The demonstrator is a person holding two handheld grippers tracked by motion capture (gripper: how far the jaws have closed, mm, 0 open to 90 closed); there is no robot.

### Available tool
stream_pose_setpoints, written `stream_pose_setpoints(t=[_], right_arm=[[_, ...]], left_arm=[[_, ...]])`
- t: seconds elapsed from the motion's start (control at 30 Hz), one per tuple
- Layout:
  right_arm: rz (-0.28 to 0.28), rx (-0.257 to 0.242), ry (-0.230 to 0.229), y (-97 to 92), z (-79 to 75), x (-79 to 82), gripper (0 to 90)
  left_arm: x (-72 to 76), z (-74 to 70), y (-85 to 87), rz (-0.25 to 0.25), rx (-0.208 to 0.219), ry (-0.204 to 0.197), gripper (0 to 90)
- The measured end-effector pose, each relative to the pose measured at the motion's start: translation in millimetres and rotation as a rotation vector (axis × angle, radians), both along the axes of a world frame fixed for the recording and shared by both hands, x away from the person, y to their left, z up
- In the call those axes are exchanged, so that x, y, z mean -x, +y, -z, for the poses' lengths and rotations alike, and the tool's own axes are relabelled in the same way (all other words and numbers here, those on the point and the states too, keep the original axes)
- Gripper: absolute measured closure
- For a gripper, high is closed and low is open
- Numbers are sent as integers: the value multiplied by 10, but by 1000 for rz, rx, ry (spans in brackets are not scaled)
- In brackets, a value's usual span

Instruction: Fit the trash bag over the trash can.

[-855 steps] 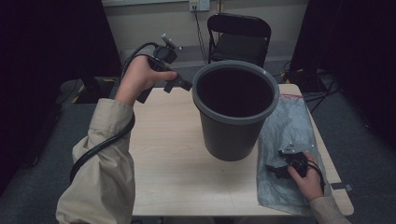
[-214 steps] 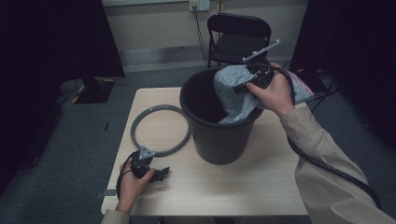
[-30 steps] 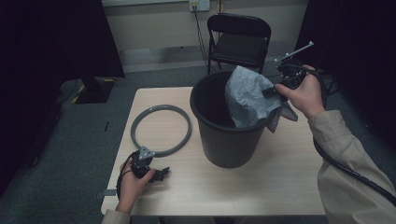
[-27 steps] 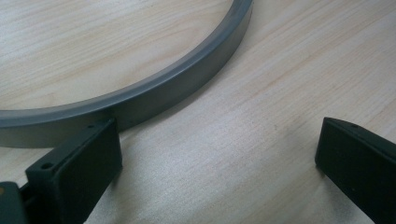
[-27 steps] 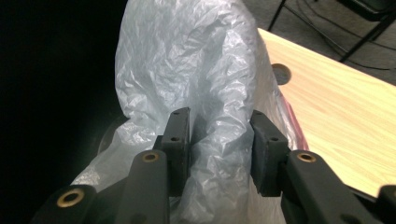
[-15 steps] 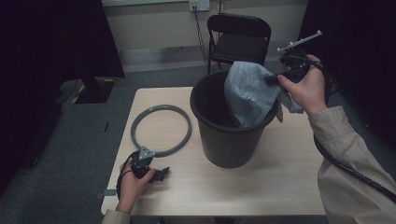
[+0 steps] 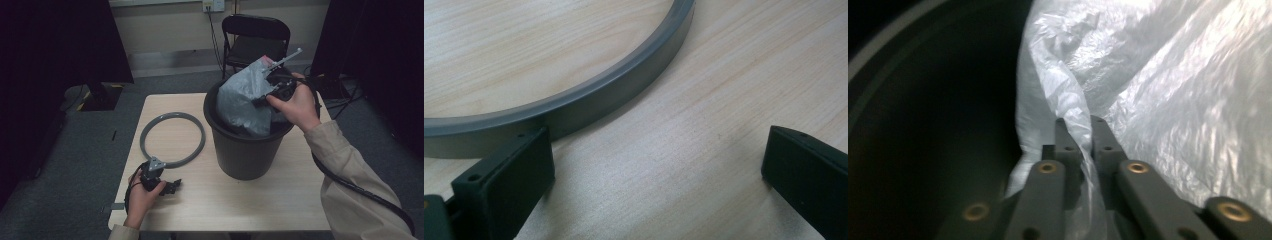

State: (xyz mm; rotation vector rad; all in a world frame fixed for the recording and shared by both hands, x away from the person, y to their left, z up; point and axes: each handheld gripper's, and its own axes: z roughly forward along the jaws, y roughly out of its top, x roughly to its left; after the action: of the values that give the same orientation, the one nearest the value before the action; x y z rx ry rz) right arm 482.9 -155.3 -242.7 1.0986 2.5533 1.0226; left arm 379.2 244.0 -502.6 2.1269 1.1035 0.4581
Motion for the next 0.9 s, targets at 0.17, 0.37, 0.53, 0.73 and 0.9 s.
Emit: stream_pose_setpoints(t=[0.17, 0.37, 0.53, 0.73, 0.9], right_arm=[[-8, 21, 26, 42, 58, -23, 623], [-31, -10, 42, -52, -37, 29, 528], [-15, -28, 38, -187, -137, 53, 512], [-2, -43, 33, -309, -256, 60, 494], [26, -10, 43, -393, -356, 54, 443]], left_arm=[[0, 0, 0, 0, 0, 0, 0], [0, 0, 0, 0, -1, 0, 0], [0, -3, 2, 2, -2, 3, 0], [0, -4, 2, 2, -1, 4, 0], [-1, -1, -2, 0, 3, 2, 0]])
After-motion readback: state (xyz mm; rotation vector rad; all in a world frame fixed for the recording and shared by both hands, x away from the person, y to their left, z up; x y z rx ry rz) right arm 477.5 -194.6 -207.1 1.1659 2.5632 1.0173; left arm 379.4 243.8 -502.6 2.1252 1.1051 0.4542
